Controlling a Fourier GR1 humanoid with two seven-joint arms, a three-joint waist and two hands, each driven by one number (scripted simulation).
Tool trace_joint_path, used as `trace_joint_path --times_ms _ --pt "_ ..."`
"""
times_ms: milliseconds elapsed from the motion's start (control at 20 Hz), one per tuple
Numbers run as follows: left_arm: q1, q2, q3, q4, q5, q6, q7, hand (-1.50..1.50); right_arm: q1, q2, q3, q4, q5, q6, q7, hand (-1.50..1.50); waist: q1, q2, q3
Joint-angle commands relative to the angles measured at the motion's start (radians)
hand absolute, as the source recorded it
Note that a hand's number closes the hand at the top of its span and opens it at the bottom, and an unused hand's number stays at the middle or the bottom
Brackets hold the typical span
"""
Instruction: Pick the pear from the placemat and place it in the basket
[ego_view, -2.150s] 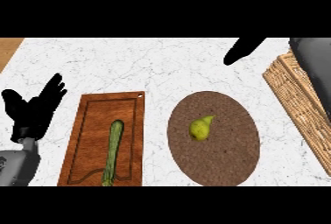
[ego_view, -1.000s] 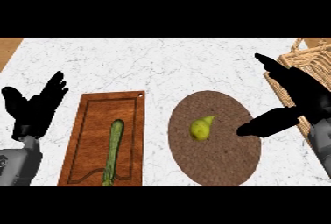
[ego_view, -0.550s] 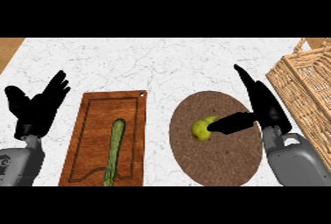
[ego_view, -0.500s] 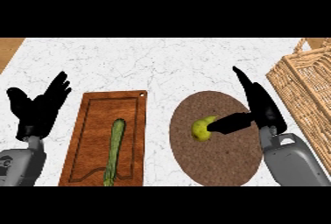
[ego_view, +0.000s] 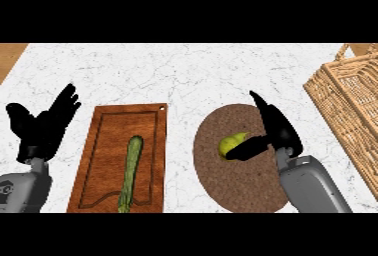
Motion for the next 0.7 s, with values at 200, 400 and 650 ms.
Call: trace_joint_path --times_ms 200,400,650 --pt "-0.005 -0.024 0.041 0.064 -0.051 -0.022 -0.057 0.00 0.048 0.029 -0.056 0.006 0.045 0.068 -0.068 -1.50 -0.002 0.000 0.000" --pt "0.022 -0.059 0.015 -0.068 -0.064 -0.003 0.031 0.00 0.042 0.060 -0.069 0.022 0.051 0.091 -0.095 -1.50 0.000 -0.001 0.000" --pt "-0.057 -0.046 0.066 0.085 -0.066 -0.030 -0.042 0.00 0.174 0.067 -0.052 -0.097 0.035 0.097 -0.154 -1.50 -0.007 0.000 0.000"
